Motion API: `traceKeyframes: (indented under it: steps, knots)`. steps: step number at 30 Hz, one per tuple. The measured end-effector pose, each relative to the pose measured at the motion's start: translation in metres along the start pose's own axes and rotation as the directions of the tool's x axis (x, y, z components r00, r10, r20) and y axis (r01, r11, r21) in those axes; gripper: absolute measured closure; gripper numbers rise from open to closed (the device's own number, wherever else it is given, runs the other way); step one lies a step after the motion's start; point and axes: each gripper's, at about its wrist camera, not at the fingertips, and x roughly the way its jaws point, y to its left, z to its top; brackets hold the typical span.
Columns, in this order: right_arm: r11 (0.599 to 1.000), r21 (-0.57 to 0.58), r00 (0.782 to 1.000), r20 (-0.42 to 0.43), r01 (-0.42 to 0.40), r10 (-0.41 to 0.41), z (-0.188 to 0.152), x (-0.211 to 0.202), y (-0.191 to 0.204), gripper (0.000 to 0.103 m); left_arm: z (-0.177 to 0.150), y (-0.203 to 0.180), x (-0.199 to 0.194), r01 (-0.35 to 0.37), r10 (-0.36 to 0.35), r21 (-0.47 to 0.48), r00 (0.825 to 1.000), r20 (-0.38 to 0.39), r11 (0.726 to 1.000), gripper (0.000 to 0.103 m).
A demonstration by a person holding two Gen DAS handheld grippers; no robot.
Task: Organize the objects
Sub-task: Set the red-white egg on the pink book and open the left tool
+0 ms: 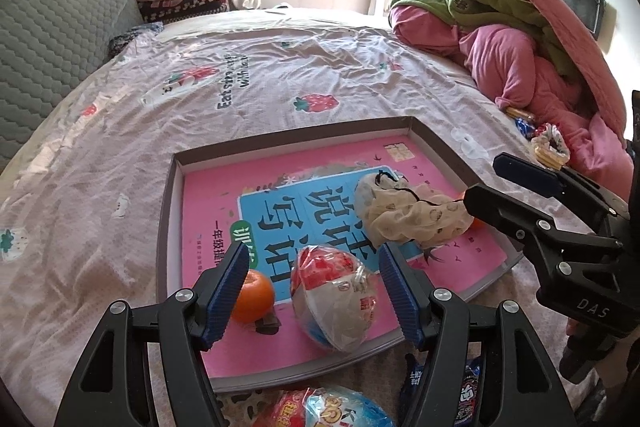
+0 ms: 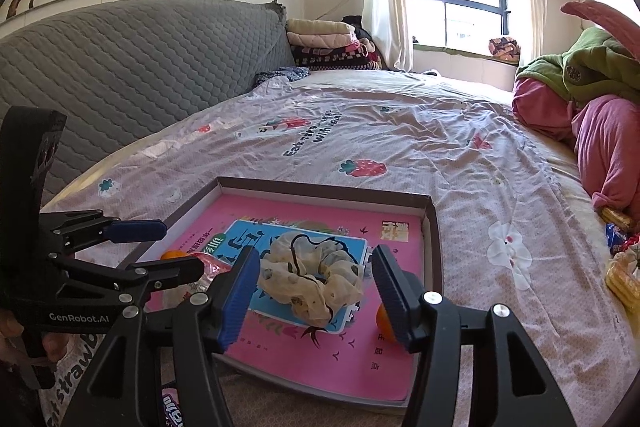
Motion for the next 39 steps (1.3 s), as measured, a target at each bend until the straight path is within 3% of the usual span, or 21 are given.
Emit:
traceKeyframes:
  steps: [28, 31, 39]
  knots:
    - [1.000, -0.014, 0.999, 0.033, -0.007, 0.007, 0.003, -0.014, 0.006, 0.039, 0.001, -0.001, -0.027, -0.036, 0.036, 0.011, 0.998, 0.046, 0.999, 0.034]
    - [1.000, -0.013, 0.999, 0.047, -0.003, 0.003, 0.004, -0.017, 0.006, 0.035, 0.001, -0.001, -0.030, -0.041, 0.042, -0.002, 0.998, 0.049, 0.999, 0.034]
    - [0.999, 0.031, 0.998, 0.063, -0.022, 0.020, 0.005, -0.024, -0.001, 0.032, -0.003, -0.001, -0.040, -0.028, 0.030, -0.036, 0.998, 0.061, 0.999, 0.028]
